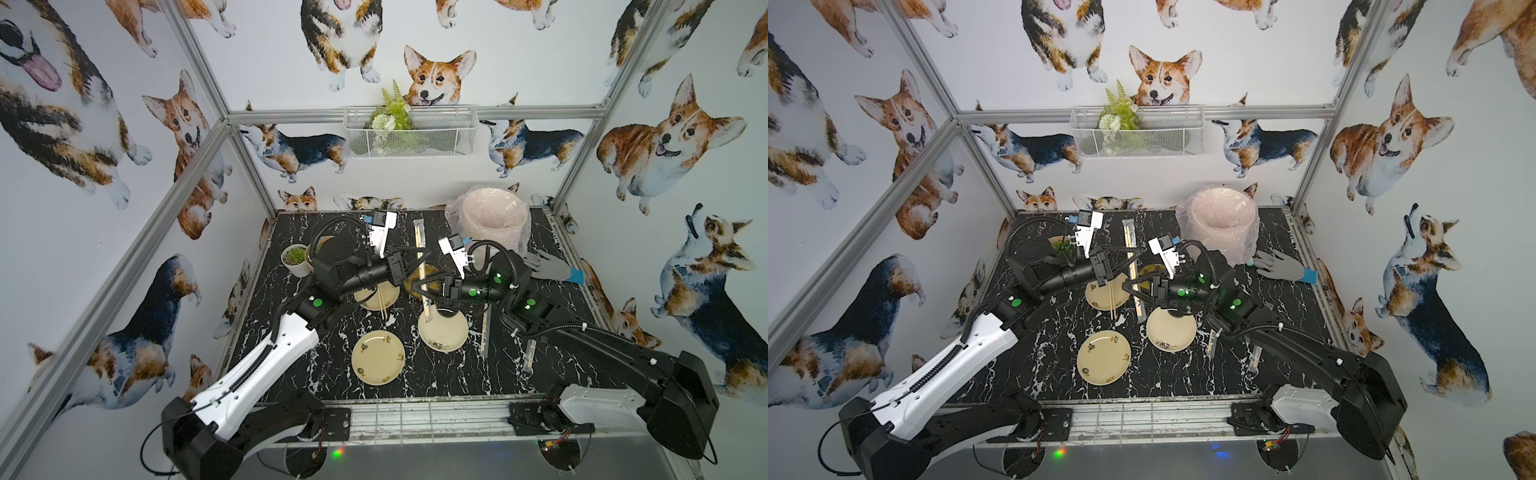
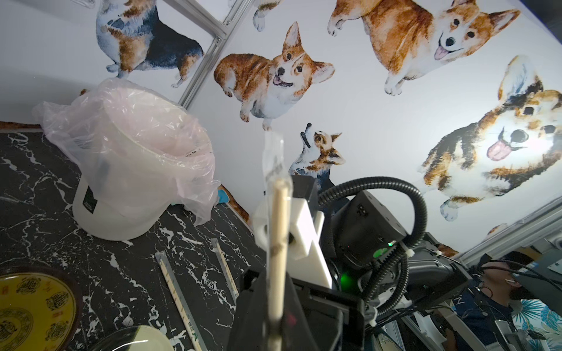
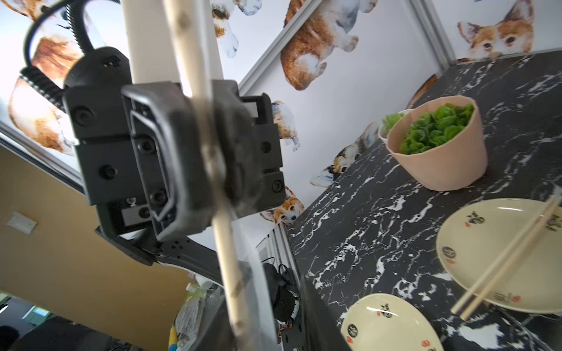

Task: Remove the packaging of disposable chopsticks
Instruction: Pick up the disposable chopsticks from the center of the board.

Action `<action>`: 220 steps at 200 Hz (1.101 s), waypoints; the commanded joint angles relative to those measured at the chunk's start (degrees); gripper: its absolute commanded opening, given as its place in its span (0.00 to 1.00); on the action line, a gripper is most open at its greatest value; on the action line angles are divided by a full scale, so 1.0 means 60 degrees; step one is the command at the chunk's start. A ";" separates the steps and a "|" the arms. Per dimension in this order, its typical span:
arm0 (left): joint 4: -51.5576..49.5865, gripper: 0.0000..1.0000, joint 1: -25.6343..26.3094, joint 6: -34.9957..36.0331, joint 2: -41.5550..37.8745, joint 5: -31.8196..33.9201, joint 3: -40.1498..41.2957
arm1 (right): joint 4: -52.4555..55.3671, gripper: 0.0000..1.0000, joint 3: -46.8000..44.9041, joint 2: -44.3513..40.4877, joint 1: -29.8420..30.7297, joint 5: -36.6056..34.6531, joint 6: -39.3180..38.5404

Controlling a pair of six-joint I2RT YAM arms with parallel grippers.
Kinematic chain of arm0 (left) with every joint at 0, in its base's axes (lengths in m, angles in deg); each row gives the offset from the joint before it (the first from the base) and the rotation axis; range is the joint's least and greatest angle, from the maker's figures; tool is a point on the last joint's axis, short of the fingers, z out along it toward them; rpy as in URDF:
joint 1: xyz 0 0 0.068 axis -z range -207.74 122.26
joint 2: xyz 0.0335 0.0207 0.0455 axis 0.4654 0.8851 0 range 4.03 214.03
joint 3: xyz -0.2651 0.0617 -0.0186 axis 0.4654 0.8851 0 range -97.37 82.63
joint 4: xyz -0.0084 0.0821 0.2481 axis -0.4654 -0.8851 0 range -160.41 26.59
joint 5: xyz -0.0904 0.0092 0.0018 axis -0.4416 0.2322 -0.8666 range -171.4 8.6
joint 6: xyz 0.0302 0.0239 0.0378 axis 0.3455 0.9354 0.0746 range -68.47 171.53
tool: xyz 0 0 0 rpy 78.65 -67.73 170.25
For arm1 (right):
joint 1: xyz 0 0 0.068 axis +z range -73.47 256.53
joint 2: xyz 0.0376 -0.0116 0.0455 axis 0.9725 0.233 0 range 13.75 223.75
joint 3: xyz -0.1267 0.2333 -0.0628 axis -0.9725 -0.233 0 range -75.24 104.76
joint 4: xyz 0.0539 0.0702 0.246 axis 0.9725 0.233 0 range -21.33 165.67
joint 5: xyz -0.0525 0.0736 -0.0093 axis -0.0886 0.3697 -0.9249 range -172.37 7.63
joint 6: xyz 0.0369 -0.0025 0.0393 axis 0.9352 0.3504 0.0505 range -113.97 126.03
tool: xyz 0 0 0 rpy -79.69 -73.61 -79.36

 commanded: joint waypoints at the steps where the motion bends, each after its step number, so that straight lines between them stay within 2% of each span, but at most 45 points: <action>1: 0.0799 0.00 -0.0007 -0.0135 -0.0170 0.0097 0.0071 | -0.1068 0.26 0.0064 0.0103 0.0066 0.0578 0.0631; 17: 0.0798 0.00 -0.0014 -0.0108 -0.0289 0.0193 0.0120 | -0.0984 0.07 0.0028 0.0039 0.0067 0.0543 0.0590; 29: 0.0799 0.00 -0.0028 -0.0068 -0.0397 0.0302 0.0186 | -0.0945 0.03 -0.0031 -0.0041 0.0063 0.0481 0.0529; 35: 0.0799 0.00 -0.0028 -0.0048 -0.0441 0.0349 0.0221 | -0.0876 0.08 -0.0052 -0.0113 0.0062 0.0400 0.0500; 46: 0.0792 0.00 -0.0044 -0.0013 -0.0512 0.0350 0.0225 | -0.0726 0.33 -0.0095 -0.0199 0.0060 0.0280 0.0414; 52: 0.0782 0.00 -0.0057 -0.0003 -0.0528 0.0343 0.0225 | -0.0640 0.37 -0.0084 -0.0223 0.0061 0.0275 0.0359; 64: 0.0772 0.00 -0.0058 -0.0002 -0.0552 0.0299 0.0222 | -0.0386 0.35 -0.0028 -0.0255 0.0062 0.0275 0.0232; 88: 0.0799 0.00 -0.0094 -0.0002 -0.0615 0.0185 0.0221 | -0.0048 0.19 0.0060 -0.0276 0.0059 0.0393 0.0041; 95: 0.0799 0.00 -0.0087 -0.0002 -0.0638 0.0181 0.0210 | -0.0031 0.20 0.0064 -0.0258 0.0064 0.0455 0.0046; 118: 0.0799 0.00 -0.0087 -0.0016 -0.0661 0.0188 0.0196 | -0.0135 0.32 0.0164 -0.0218 0.0085 0.0716 0.0157; 159: 0.0988 0.00 -0.0087 -0.0118 -0.0661 0.0248 0.0254 | -0.0076 0.25 0.0313 -0.0148 0.0150 0.0839 0.0161; 189: 0.0975 0.00 -0.0087 -0.0139 -0.0672 0.0298 0.0252 | -0.0082 0.27 0.0383 -0.0090 0.0189 0.0928 0.0139; 201: 0.0964 0.00 -0.0088 -0.0142 -0.0701 0.0310 0.0240 | -0.0068 0.21 0.0386 -0.0074 0.0193 0.0943 0.0112; 216: 0.0991 0.00 -0.0097 -0.0129 -0.0719 0.0353 0.0254 | 0.0072 0.00 0.0401 -0.0140 0.0189 0.0858 -0.0014; 220: 0.0990 0.00 -0.0103 -0.0119 -0.0708 0.0377 0.0254 | 0.0119 0.00 0.0401 -0.0180 0.0194 0.0826 -0.0062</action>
